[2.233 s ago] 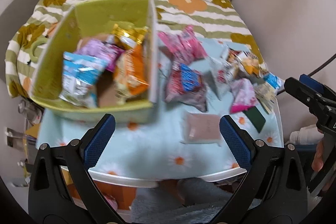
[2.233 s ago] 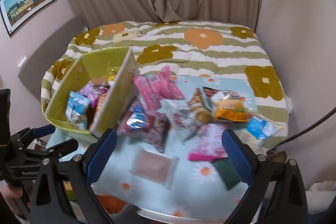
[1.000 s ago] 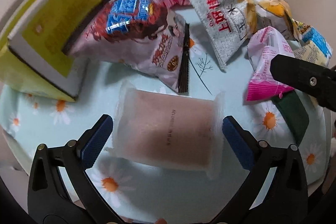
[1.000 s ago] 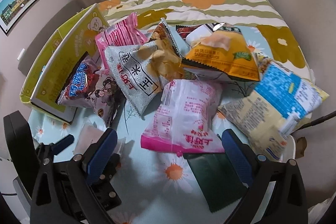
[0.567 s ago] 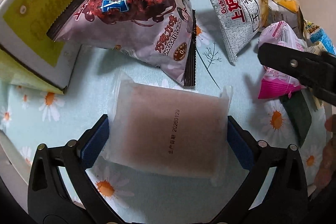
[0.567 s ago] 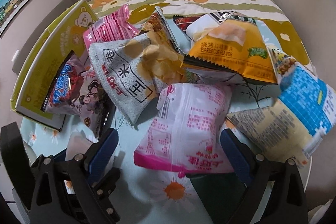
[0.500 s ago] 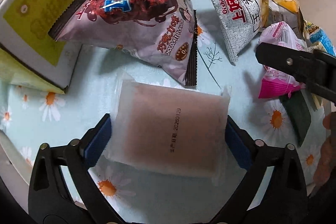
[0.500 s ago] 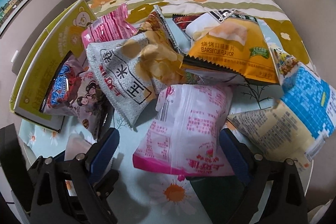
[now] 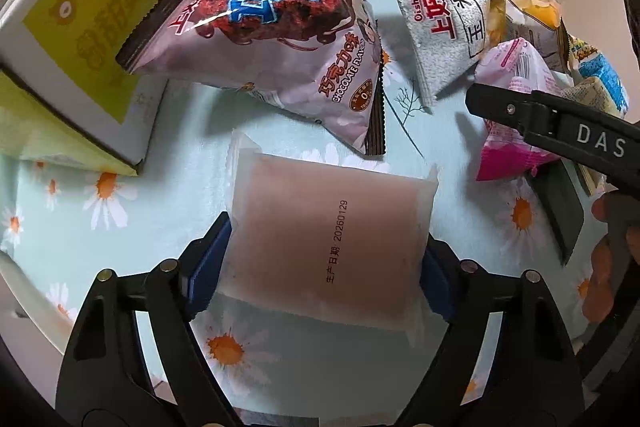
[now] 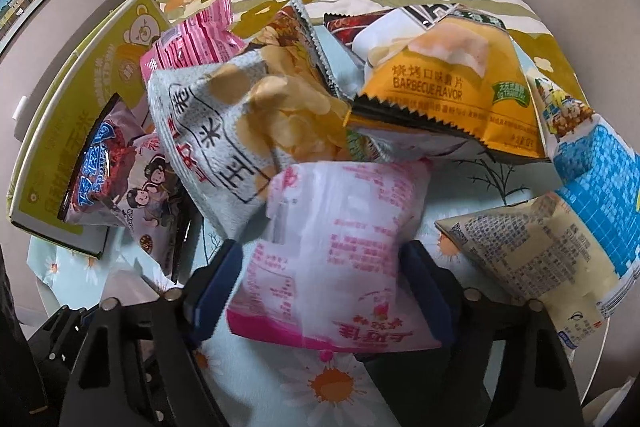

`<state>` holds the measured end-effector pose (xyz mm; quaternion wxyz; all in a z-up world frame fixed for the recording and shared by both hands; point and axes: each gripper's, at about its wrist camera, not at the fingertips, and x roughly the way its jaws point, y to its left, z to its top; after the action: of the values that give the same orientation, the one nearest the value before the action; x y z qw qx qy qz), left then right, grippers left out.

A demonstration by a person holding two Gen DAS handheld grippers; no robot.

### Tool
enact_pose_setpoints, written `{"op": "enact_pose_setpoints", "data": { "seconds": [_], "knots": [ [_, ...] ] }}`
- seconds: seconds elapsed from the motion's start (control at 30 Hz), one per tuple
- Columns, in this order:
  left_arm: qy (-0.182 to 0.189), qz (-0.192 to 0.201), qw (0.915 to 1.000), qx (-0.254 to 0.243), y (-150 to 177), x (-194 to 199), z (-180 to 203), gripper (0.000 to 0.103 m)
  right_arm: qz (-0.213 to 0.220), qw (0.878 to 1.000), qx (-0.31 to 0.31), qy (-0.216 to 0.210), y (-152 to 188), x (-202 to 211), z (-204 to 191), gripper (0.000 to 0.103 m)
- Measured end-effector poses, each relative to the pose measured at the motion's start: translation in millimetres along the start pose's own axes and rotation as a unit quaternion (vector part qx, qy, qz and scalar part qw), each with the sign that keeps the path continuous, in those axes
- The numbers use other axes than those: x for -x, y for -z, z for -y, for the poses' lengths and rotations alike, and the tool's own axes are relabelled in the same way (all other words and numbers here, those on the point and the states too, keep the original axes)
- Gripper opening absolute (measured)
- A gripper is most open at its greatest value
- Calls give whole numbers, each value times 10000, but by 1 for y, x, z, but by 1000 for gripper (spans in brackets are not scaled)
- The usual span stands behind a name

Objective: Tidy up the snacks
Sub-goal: 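Close the left tool on the pale pink flat packet, then grasp the white-pink packet with the right tool while the left tool lifts the pink packet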

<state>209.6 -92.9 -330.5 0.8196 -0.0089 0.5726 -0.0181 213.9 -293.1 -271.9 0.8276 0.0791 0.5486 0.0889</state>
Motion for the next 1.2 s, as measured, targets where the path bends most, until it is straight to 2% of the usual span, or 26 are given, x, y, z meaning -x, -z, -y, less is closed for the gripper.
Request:
{"op": "enact_pose_setpoints", "data": {
  "seconds": [0.13,0.2,0.27,0.33,0.47,0.6,0.73,0.9,1.07,1.2],
  "knots": [
    [-6,-19,10000,22,7,2,4,80,23,10000,40,66,1,-1,-2,73],
    [4,-32,10000,53,8,3,2,80,30,10000,42,75,2,1,-4,68],
    [7,-47,10000,85,8,5,2,80,37,9999,78,111,4,3,-5,56],
    [6,-52,9999,114,5,6,1,80,47,9998,133,132,6,5,-7,49],
    [3,26,9999,148,7,19,-5,80,98,9998,120,98,13,13,-6,43],
    [-2,185,9996,217,4,36,-11,79,224,9997,125,4,19,29,-9,42],
    [48,374,9988,310,17,72,-12,79,384,9990,217,-76,18,53,-17,42],
    [177,645,9967,449,16,120,-15,79,617,9964,530,-223,8,87,-31,42],
    [189,1025,9923,667,0,165,-24,79,773,9914,882,-589,-14,118,-51,42],
    [243,1244,9883,846,-16,188,-49,79,865,9863,1198,-730,-30,130,-75,42]
  ]
}}
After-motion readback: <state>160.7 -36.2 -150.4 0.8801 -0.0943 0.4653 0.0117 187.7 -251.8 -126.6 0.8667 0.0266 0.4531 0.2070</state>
